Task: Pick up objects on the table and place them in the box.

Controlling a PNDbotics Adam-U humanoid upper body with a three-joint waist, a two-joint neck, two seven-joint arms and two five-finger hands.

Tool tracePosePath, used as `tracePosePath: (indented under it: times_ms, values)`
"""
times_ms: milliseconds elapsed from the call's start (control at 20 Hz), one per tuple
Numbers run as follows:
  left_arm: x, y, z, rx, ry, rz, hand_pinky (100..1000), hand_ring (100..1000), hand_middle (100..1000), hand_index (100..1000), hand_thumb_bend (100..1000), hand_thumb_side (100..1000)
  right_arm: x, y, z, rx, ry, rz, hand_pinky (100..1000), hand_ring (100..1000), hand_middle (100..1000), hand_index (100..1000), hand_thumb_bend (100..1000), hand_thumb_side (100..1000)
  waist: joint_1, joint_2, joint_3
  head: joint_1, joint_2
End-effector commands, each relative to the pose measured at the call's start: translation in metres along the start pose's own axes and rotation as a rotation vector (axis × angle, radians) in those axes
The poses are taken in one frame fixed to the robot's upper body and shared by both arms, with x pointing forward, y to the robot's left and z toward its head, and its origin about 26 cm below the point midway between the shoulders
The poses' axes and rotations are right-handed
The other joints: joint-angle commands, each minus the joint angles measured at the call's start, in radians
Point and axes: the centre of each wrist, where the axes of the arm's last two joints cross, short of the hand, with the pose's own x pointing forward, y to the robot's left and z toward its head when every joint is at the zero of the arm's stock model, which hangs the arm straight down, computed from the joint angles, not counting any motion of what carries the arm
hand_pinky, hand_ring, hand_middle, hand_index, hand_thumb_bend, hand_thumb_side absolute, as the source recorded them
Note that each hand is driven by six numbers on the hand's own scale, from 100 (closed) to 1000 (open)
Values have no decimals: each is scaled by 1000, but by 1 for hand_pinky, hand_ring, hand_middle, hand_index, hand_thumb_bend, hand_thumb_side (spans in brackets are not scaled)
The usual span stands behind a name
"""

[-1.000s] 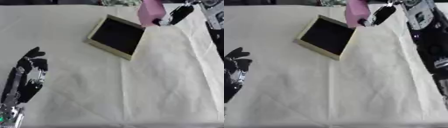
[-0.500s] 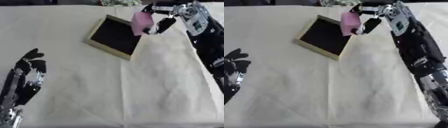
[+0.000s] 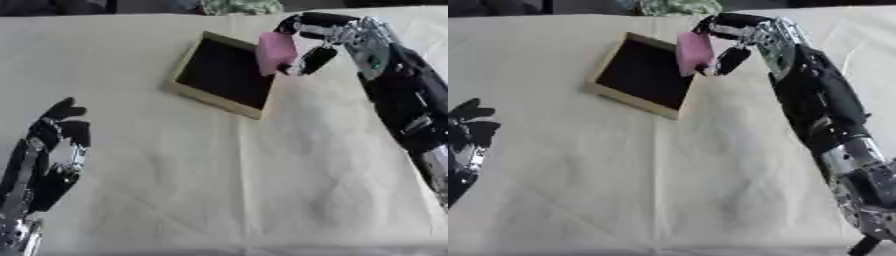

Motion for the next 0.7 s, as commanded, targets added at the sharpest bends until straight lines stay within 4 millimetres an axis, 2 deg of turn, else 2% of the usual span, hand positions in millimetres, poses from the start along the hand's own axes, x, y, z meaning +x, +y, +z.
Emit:
tracePosePath:
  times_ms: [50,700]
  values:
    - [6,3,-4,2,-30,-3,750,727,767,941,204,722,3,-7,-4,-44,1,43,876,840,797,577,129,238,1,-15,4,-5,3]
    - [8,3,-6,-1,-39,-2,750,726,766,941,210,720,15,-16,-13,-113,-61,102,876,838,793,581,119,238,-5,-14,25,-14,11]
